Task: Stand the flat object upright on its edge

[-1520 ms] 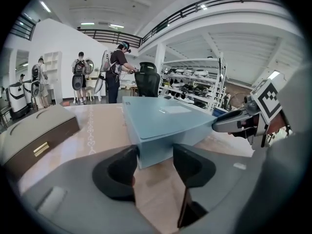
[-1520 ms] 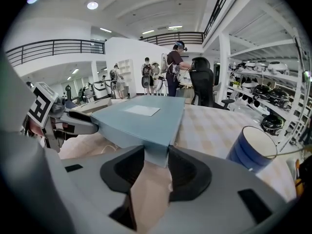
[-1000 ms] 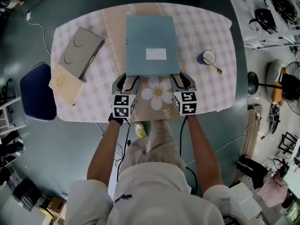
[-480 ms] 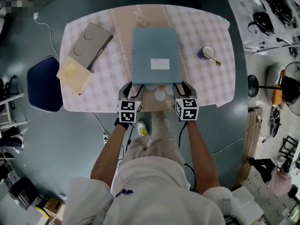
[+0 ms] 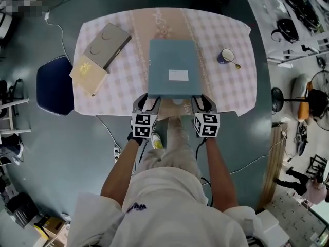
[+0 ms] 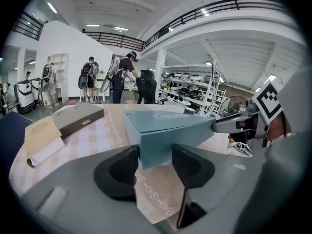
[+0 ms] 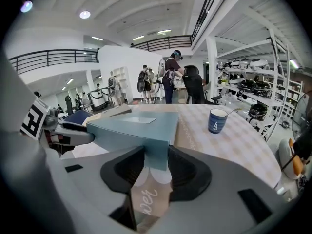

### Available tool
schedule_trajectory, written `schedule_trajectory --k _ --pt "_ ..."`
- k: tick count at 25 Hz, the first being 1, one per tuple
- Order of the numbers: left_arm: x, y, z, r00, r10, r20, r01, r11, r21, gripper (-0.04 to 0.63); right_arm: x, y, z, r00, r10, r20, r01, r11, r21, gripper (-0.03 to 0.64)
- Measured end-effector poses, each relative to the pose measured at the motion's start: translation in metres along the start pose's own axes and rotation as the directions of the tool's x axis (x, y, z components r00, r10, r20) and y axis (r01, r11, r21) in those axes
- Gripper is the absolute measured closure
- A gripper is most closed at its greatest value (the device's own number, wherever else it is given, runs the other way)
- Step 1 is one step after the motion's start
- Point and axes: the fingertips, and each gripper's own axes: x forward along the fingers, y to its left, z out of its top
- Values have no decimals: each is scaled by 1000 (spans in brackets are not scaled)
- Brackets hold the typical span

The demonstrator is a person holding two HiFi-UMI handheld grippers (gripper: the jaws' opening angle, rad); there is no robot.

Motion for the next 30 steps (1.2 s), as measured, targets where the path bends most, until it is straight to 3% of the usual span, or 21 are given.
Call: schedule_trajectory --k 7,17,30 --pt "-27 -2 30 997 -5 76 2 999 43 382 -27 9 31 996 3 88 -3 1000 -6 465" --pt "-53 1 79 982 -7 187 1 999 34 380 -49 15 83 980 7 197 -8 1000 4 466" --pt "-67 3 111 968 -12 249 4 1000 30 379 -58 16 117 968 28 250 -29 1000 -1 466"
